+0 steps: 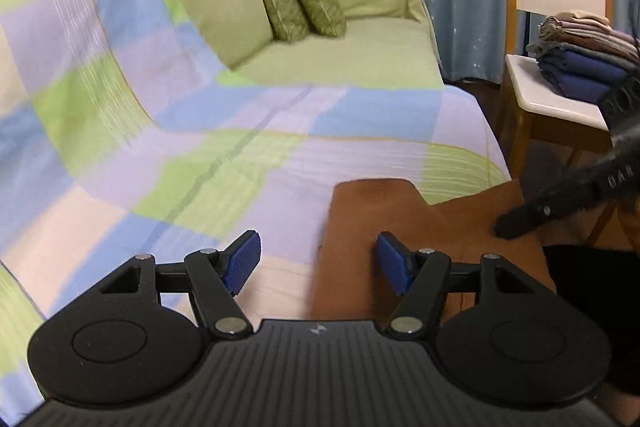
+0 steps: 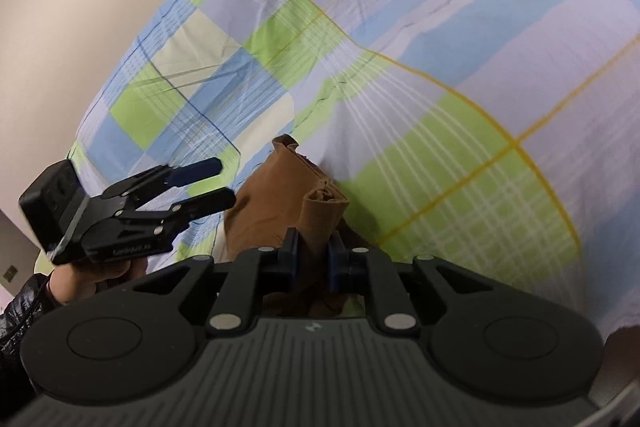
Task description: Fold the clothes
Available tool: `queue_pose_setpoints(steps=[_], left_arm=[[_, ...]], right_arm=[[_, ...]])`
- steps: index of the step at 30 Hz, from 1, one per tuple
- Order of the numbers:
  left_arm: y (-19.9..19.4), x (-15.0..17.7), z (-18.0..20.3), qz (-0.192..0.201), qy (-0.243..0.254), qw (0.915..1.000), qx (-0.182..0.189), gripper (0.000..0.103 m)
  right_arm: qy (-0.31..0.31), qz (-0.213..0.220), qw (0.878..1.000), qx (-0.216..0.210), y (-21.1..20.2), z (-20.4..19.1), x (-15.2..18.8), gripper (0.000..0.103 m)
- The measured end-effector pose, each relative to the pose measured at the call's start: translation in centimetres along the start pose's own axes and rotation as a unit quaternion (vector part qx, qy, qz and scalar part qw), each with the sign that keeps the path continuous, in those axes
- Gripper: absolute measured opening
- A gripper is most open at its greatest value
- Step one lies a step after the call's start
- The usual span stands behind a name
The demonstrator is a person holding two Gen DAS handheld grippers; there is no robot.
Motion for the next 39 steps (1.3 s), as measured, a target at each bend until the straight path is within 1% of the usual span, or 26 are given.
queue_pose_setpoints(steps=[1, 2, 3, 5, 11, 13, 14, 17, 18, 19, 20, 22, 24, 26, 28, 29, 33, 34, 36, 37, 39], left_arm=[[0.5, 0.2, 0.0, -0.011, 0.0, 0.9999, -0.003, 0.059], [1.3, 0.4, -0.1, -0.026, 0.006, 0.9996, -0.012, 0.054], [1.9, 0.7, -0.2, -0.038, 0.008, 0.999, -0.021, 0.054], [2.5, 1.6, -0.7, -0.052, -0.009, 0.9982, -0.027, 0.055], [2.0, 2.7, -1.4, -0.034, -0.062, 0.9954, -0.066, 0.056], [1.8, 3.0, -1.7, -0.029, -0.077, 0.9933, -0.081, 0.054], [1.7, 3.0, -1.9, -0.031, -0.079, 0.9917, -0.096, 0.051], [0.6, 3.7, -2.4, -0.032, -0.076, 0.9891, -0.122, 0.051], [0.3, 3.9, -2.5, -0.03, -0.074, 0.9885, -0.128, 0.051], [-0.4, 3.9, -2.4, -0.021, -0.065, 0.9894, -0.128, 0.051], [-1.6, 3.8, -1.8, -0.005, -0.044, 0.9908, -0.128, 0.051], [-3.6, 3.7, 0.0, 0.018, 0.013, 0.9921, -0.123, 0.052], [-4.8, 3.6, 1.9, 0.025, 0.055, 0.992, -0.111, 0.052], [-5.9, 3.5, 4.5, 0.032, 0.098, 0.9898, -0.098, 0.053], [-6.4, 3.3, 6.9, 0.038, 0.134, 0.9864, -0.088, 0.054], [-6.5, 3.2, 7.9, 0.04, 0.147, 0.9847, -0.084, 0.054], [-5.4, 2.6, 10.3, 0.031, 0.164, 0.9839, -0.064, 0.054], [-5.1, 2.5, 10.5, 0.028, 0.163, 0.9843, -0.062, 0.054], [-4.1, 2.0, 10.1, 0.012, 0.144, 0.988, -0.055, 0.055], [-3.6, 2.2, 9.7, 0.003, 0.136, 0.9893, -0.053, 0.056], [-2.3, 2.3, 8.8, -0.016, 0.126, 0.9906, -0.053, 0.058]], right_arm=[[-0.001, 0.001, 1.0, 0.001, 0.1, 0.1, 0.0, 0.012], [-0.001, 0.001, 1.0, 0.003, 0.2, 0.1, 0.0, 0.012], [-0.002, 0.002, 1.0, 0.004, 0.2, 0.2, 0.0, 0.012], [-0.003, 0.004, 1.0, 0.007, 0.4, 0.3, 0.1, 0.01], [-0.007, 0.008, 1.0, 0.015, 0.8, 0.8, 0.1, 0.009], [-0.006, 0.013, 1.0, 0.015, 0.8, 0.8, 0.0, 0.01], [-0.005, 0.016, 1.0, 0.015, 0.7, 0.7, -0.1, 0.01], [-0.007, 0.013, 1.0, 0.023, 0.7, 0.8, -0.2, 0.01], [-0.006, 0.015, 1.0, 0.027, 0.6, 0.8, -0.3, 0.014], [-0.008, 0.02, 0.999, 0.032, 0.2, 0.7, -0.4, 0.02], [-0.013, 0.027, 0.999, 0.037, -0.3, 0.5, -0.7, 0.022], [-0.029, 0.03, 0.999, 0.035, -1.0, 0.4, -0.9, 0.022], [-0.055, 0.027, 0.998, 0.033, -1.6, 0.0, -1.1, 0.022], [-0.105, 0.001, 0.994, 0.029, -2.3, -0.7, -0.8, 0.022], [-0.126, -0.025, 0.991, 0.027, -2.4, -0.9, -0.2, 0.022], [-0.143, -0.038, 0.988, 0.033, -2.4, -1.1, 0.3, 0.022], [-0.21, -0.061, 0.975, 0.039, -2.4, -2.4, 1.9, 0.022], [-0.235, -0.065, 0.969, 0.036, -2.4, -3.0, 2.3, 0.022], [-0.281, -0.072, 0.957, 0.025, -2.5, -4.0, 2.9, 0.022], [-0.294, -0.075, 0.953, 0.02, -2.5, -4.3, 3.1, 0.022], [-0.295, -0.078, 0.952, 0.015, -2.2, -4.5, 3.0, 0.029]])
Point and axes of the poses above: each gripper's, at about its wrist camera, not at the fingertips, and y roughly the way its jaws point, z to its right, x to its underside, the point moved 3 cm from there along y, roughly the way its jaws point, and after that the axes turned 4 degrees about -x, right-handed, at the moved point
